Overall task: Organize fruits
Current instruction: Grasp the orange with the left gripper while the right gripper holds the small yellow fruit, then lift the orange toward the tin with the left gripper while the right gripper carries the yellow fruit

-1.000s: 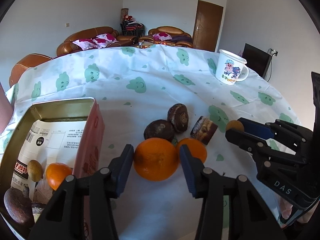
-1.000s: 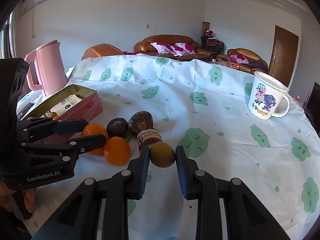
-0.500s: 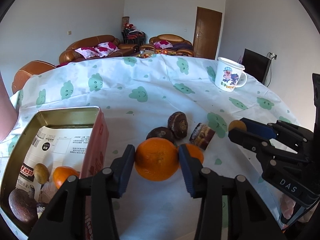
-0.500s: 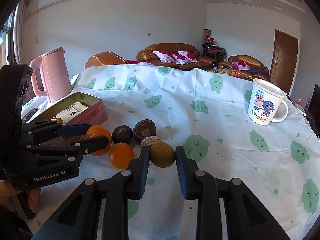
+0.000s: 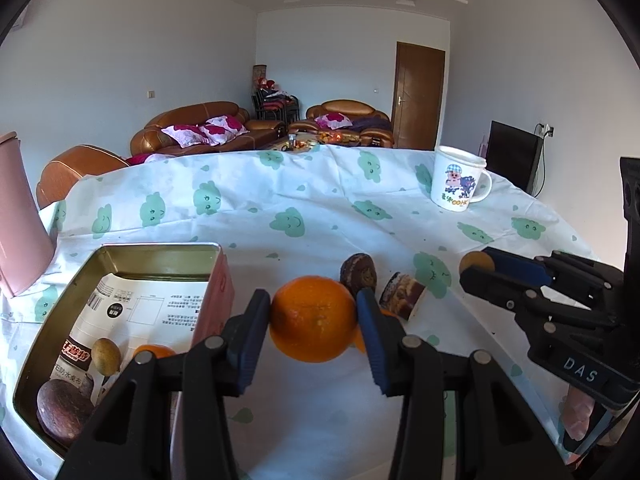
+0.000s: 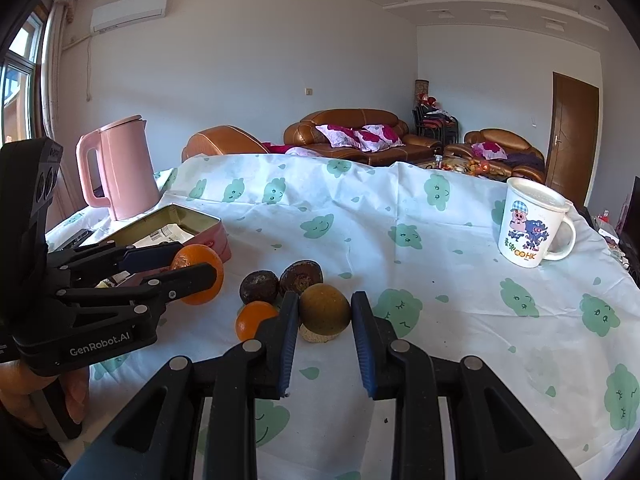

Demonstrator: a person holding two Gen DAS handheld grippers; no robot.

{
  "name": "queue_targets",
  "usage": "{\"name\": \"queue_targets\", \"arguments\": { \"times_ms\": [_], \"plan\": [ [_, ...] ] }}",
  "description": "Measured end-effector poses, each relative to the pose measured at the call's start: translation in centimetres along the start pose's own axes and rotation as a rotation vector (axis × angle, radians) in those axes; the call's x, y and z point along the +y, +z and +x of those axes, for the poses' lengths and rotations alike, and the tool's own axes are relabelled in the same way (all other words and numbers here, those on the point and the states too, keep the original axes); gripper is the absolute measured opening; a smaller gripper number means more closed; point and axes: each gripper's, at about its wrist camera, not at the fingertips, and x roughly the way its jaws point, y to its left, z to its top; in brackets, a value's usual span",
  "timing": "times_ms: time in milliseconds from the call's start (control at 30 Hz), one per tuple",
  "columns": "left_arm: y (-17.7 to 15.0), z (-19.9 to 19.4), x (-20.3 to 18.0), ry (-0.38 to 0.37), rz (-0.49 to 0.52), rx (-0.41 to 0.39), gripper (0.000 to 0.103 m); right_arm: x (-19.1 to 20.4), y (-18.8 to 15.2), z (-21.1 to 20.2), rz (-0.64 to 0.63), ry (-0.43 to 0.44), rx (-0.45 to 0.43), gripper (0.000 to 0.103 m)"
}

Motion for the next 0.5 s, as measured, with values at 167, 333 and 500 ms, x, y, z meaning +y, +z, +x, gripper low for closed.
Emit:
{"name": "queue_targets", "arguments": {
  "times_ms": [167,333,500],
  "plan": [
    [-0.1,-0.8,-0.1,0.015,0.007,-0.039,0.047,0.0,0.0,-0.4,-0.001,0.003,-0.023,0.028],
    [-0.1,-1.2,-0.2,0.026,0.01,-0.068,0.047,0.0,0.0,-0.9,-0.003,0.002,-0.049,0.028],
    [-0.2,-1.8,-0.1,0.03,0.004,-0.095,0.047,0.0,0.0,-1.5,-0.007,-0.001,-0.082,0.028]
  ]
}}
